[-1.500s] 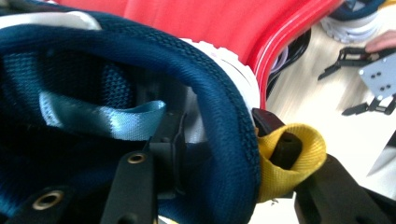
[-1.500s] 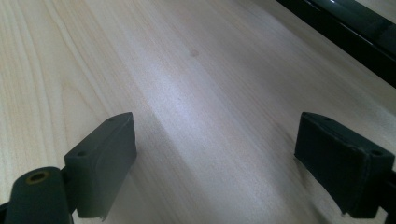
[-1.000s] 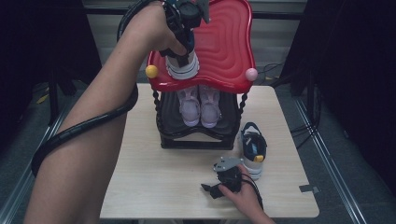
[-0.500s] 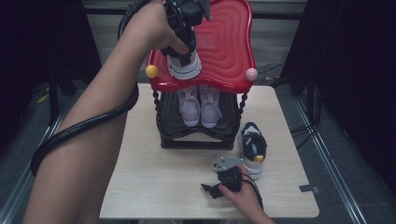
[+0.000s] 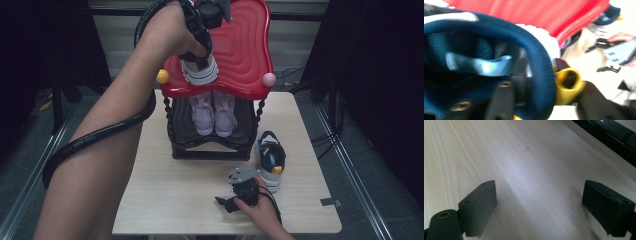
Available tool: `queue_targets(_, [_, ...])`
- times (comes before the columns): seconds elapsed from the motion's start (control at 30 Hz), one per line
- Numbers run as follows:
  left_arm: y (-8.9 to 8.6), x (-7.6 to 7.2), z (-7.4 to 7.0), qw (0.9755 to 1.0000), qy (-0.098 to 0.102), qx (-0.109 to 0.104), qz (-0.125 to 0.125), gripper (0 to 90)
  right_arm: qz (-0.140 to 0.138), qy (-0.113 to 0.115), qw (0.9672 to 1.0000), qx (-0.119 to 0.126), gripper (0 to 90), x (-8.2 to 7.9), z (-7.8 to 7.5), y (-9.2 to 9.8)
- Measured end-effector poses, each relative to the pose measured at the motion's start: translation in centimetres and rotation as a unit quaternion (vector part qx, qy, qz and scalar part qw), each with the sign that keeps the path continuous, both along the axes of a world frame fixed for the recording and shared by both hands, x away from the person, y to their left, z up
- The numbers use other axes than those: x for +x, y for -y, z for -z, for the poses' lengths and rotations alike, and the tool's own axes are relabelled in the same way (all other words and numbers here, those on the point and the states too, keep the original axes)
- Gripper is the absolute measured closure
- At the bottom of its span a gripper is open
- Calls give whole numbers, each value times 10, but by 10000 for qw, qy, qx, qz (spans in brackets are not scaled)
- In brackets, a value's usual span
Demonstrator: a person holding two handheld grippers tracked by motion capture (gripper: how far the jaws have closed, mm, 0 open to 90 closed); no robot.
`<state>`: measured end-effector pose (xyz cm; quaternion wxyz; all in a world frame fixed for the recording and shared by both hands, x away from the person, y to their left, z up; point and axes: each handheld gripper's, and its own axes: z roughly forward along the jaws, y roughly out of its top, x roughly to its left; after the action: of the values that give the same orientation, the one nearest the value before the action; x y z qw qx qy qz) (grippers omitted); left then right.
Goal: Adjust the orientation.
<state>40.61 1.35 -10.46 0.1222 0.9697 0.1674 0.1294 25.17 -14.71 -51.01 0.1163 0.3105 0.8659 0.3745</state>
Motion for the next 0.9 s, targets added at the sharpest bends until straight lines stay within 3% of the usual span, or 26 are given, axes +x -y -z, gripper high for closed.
queue_targets(0.17, [6, -1, -1, 9991, 59, 230, 363, 733, -1, 0, 10000, 0, 120, 0, 0, 0])
queue_targets(0.33, [12, -2, -1, 9960, 142, 437, 760, 742, -1, -3, 10000, 2, 120, 0, 0, 0])
queue_targets(0.4, [14, -2, -2, 9943, 224, 487, 918, 743, 4, -6, 10000, 3, 120, 0, 0, 0])
queue_targets(0.5, [18, -4, -4, 9938, 276, 439, 979, 743, 5, -9, 10000, 4, 120, 0, 0, 0])
queue_targets(0.53, [20, -3, -5, 9919, 307, 511, 1124, 743, 5, -9, 10000, 3, 120, 0, 0, 0])
queue_targets(0.57, [21, -4, -5, 9921, 292, 516, 1108, 743, 3, -8, 10000, 3, 120, 0, 0, 0])
queue_targets(0.63, [24, -1, -3, 9883, 374, 684, 1309, 742, 5, -8, 10000, 3, 120, 0, 0, 0])
queue_targets(0.7, [24, 0, 0, 9890, 333, 655, 1286, 742, 5, -9, 10000, 2, 120, 0, 0, 0])
queue_targets(0.73, [24, 2, -1, 9867, 384, 726, 1406, 742, 5, -9, 10000, 3, 120, 0, 0, 0])
queue_targets(0.83, [22, 2, -1, 9874, 389, 660, 1385, 740, 4, -9, 10000, 3, 120, 0, 0, 0])
queue_targets(0.87, [20, 3, -2, 9864, 386, 745, 1416, 740, 3, -9, 10000, 3, 120, 0, 0, 0])
queue_targets(0.9, [18, 3, -1, 9885, 377, 682, 1299, 739, 3, -9, 10000, 3, 120, 0, 0, 0])
